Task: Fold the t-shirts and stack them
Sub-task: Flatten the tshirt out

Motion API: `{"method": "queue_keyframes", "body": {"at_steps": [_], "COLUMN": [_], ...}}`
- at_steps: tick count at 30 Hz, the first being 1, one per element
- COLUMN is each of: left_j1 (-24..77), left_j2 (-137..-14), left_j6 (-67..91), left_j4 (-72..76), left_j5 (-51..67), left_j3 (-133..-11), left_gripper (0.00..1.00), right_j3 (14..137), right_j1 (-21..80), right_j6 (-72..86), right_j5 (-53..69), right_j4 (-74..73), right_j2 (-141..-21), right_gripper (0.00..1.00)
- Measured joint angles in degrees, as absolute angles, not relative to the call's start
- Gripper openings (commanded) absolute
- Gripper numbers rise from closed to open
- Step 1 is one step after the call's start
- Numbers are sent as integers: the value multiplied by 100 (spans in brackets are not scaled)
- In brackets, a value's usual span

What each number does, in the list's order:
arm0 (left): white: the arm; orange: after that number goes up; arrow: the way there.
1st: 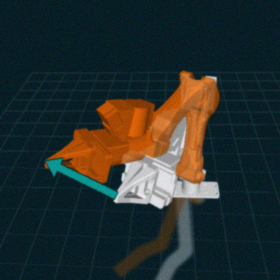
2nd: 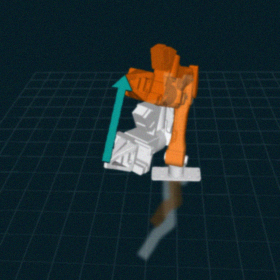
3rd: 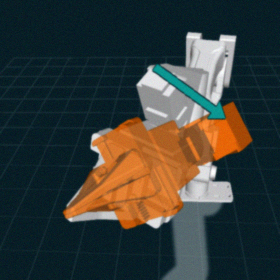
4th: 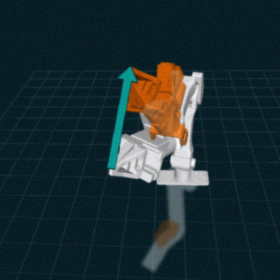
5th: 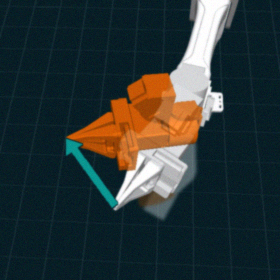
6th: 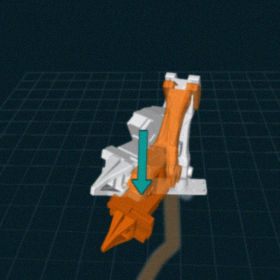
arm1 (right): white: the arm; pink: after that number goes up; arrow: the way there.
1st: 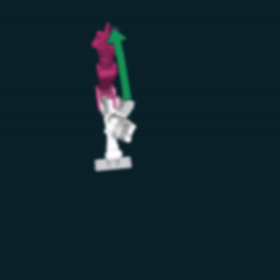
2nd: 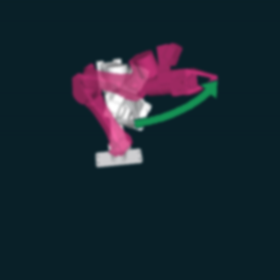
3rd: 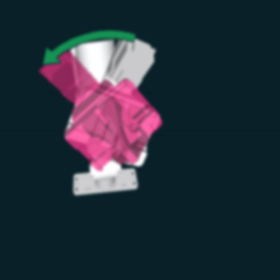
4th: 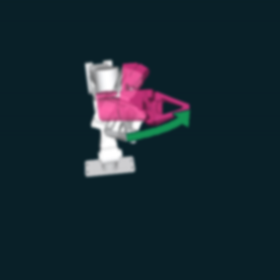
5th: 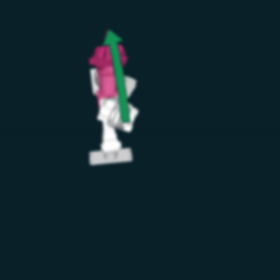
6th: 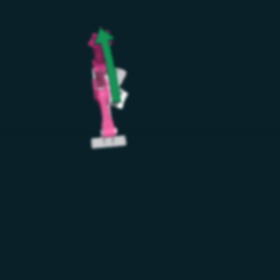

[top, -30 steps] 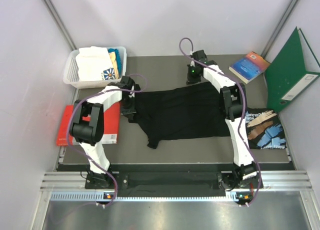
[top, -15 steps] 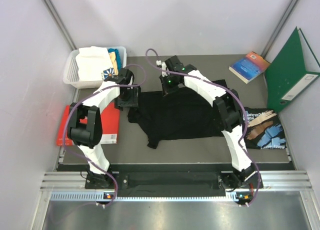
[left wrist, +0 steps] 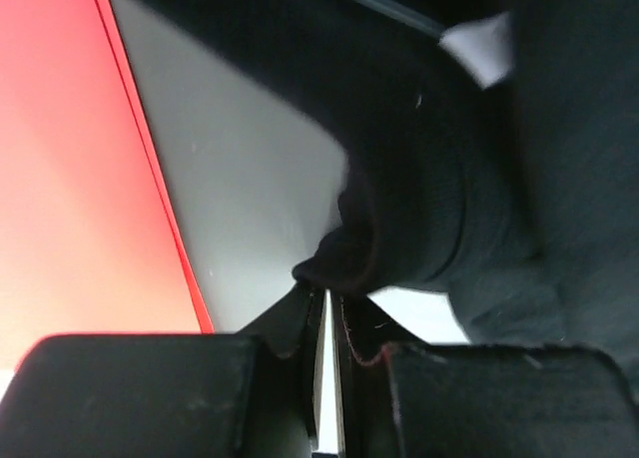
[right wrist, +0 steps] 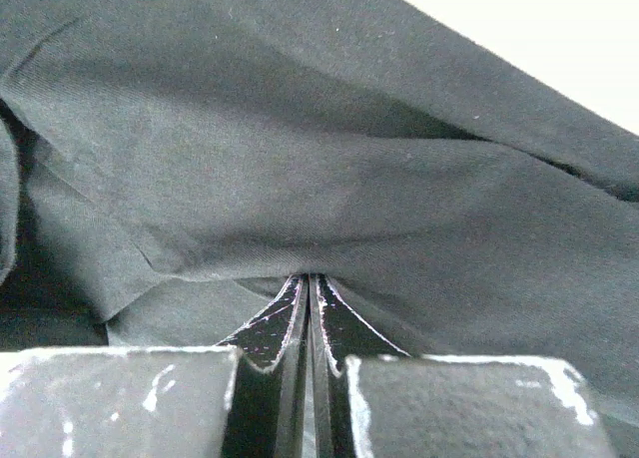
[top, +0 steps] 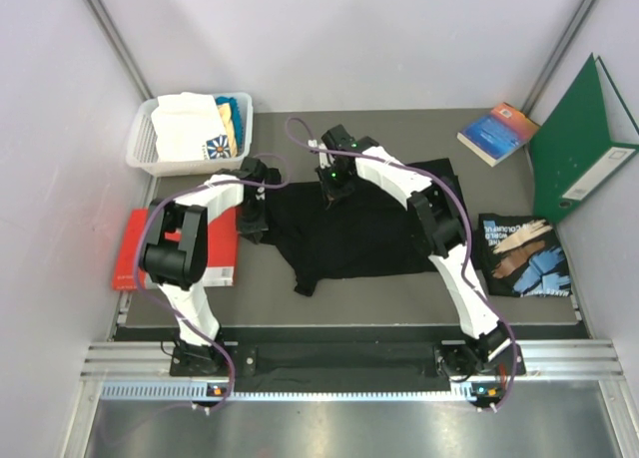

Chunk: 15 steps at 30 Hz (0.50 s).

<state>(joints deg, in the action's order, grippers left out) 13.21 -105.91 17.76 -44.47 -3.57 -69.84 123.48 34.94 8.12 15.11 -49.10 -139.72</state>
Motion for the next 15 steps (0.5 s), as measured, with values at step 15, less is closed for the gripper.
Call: {"method": "queue_keyframes", "body": {"at_steps": [15], "left_j1": [1275], "left_j2": [-10849], "left_j6": [1636], "left_j4": [-4552], "left_j5": [-436], "left_j3": [-7937], "left_gripper": [0], "right_j3": [12339], "right_j1": [3485], "right_j6": [825], "right_j5": [1411], "right_j4": [-4928], "right_j2": [-14035], "right_gripper": [0]}}
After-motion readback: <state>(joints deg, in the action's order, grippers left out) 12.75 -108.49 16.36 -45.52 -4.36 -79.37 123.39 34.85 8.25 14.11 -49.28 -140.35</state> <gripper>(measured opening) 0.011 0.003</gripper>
